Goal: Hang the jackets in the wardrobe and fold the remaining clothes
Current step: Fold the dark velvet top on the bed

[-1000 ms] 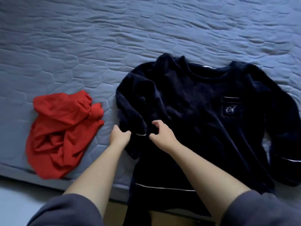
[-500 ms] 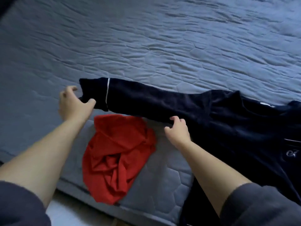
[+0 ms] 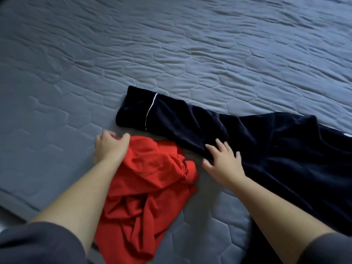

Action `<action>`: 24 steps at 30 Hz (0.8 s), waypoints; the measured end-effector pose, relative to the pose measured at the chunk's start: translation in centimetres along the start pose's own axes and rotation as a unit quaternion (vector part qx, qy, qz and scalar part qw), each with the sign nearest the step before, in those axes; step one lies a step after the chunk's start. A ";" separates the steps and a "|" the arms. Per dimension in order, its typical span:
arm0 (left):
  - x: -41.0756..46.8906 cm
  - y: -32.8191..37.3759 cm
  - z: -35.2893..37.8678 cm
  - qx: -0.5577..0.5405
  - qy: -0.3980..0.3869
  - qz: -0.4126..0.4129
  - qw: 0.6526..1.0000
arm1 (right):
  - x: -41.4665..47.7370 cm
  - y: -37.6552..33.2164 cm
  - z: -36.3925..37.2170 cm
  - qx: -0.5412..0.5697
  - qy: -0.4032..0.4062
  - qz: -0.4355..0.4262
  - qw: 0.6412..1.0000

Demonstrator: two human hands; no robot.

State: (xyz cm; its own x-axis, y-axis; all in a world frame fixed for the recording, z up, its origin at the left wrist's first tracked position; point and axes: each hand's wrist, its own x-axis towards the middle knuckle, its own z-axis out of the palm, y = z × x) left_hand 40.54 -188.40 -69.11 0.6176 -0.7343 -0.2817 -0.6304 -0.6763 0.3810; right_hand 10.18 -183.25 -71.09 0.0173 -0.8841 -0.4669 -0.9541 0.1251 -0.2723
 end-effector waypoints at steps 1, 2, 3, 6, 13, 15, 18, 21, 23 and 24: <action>1.0 1.2 -0.3 -0.039 0.016 0.041 0.998 | 0.5 -0.2 -0.1 -0.009 0.059 -0.002 0.998; 2.1 2.6 -0.3 -0.071 0.014 0.082 0.994 | 1.1 -0.4 -0.4 -0.015 0.105 0.004 0.994; 2.9 4.0 -0.1 -0.092 0.001 0.114 0.989 | 1.8 -0.5 -0.6 -0.011 0.130 0.019 0.991; 4.5 6.3 2.0 -0.077 -0.050 0.115 0.989 | 3.6 0.0 -0.8 0.017 0.104 0.062 0.992; 7.4 4.8 0.9 0.047 -0.083 0.022 0.995 | 4.3 1.1 -0.3 -0.035 0.034 0.064 0.997; 7.9 4.8 -0.5 -0.015 -0.026 0.066 0.997 | 4.6 0.3 -0.3 -0.042 0.096 0.069 0.992; 8.1 3.4 -2.4 0.004 0.066 0.081 0.995 | 5.3 -0.4 0.2 -0.044 0.110 0.077 0.990; 7.4 2.5 -1.6 0.095 -0.034 0.010 0.995 | 6.1 0.1 1.3 -0.040 0.014 0.068 0.997; 6.1 2.9 -0.8 0.126 -0.030 0.019 0.991 | 6.0 0.4 1.4 -0.028 0.043 0.063 0.997; 5.2 3.3 -0.6 0.144 0.002 0.071 0.987 | 5.6 0.6 1.3 -0.025 0.066 0.064 0.995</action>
State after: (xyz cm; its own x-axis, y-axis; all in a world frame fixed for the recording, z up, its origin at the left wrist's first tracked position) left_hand 41.96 -194.41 -68.78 0.5145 -0.8233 -0.2398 -0.8179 -0.5552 0.1509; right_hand 10.12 -187.58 -74.96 -0.1415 -0.9144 -0.3794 -0.9597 0.2207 -0.1741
